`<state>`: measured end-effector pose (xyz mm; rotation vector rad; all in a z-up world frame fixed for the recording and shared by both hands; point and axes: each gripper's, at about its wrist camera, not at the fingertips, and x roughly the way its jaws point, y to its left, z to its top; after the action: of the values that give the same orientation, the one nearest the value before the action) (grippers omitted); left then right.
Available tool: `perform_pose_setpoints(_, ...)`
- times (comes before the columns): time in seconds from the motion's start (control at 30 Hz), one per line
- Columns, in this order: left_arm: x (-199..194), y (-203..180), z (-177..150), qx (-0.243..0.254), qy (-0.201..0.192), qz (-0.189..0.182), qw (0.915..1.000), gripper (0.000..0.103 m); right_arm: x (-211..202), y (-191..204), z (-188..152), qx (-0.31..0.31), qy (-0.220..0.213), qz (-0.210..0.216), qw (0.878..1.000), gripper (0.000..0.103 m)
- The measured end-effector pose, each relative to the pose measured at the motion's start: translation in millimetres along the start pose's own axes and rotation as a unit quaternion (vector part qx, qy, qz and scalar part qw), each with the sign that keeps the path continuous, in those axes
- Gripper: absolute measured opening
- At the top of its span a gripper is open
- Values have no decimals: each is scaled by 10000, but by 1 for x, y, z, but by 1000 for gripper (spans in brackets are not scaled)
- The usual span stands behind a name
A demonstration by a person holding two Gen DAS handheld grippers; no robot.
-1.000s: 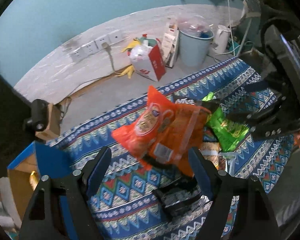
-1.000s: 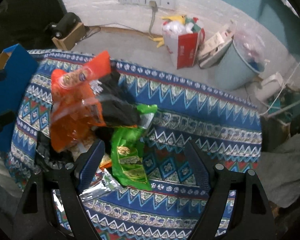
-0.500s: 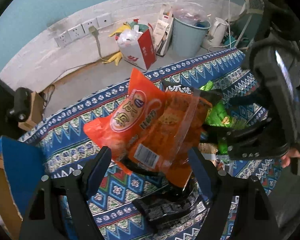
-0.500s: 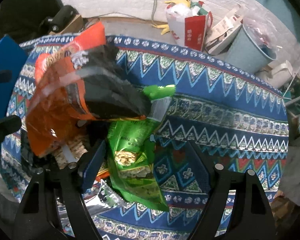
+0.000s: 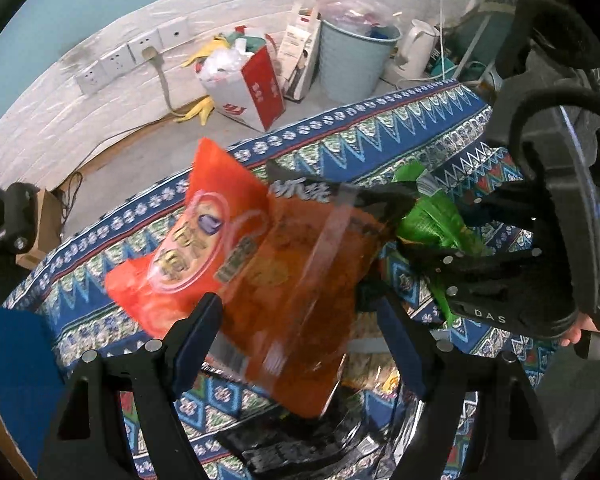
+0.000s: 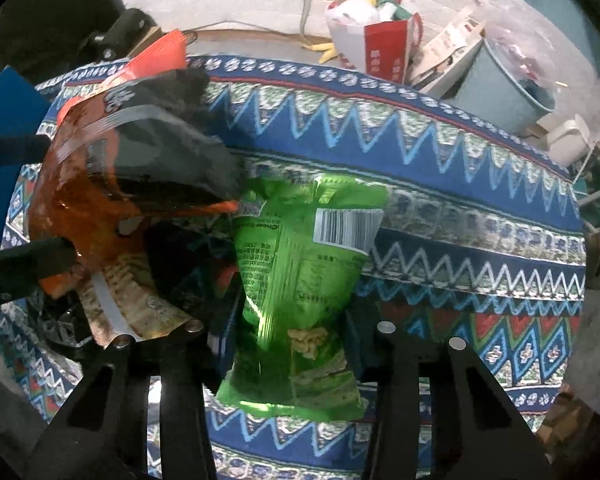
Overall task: Organize snacks
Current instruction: 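Grasp the green snack bag with the right tool while the left tool grasps the orange-brown bag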
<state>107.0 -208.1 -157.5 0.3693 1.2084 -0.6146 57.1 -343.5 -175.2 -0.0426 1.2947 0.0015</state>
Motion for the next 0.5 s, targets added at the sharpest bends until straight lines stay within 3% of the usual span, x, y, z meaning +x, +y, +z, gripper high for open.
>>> perform_pose_setpoints(0.4,19,1,8,-111,36,-215,9997,81,-4,-23,-4,347,-20,-55,9994,40)
perform_pose_setpoints(0.47,22,2,8,-110,45,-252,9996,76,-6,-24,-5,353,-29,-89,9993,40)
perform_pose_setpoints(0.5,23,2,7,-104,61,-246,9996,66,-6,-24,-5,356,-33,-108,9993,40)
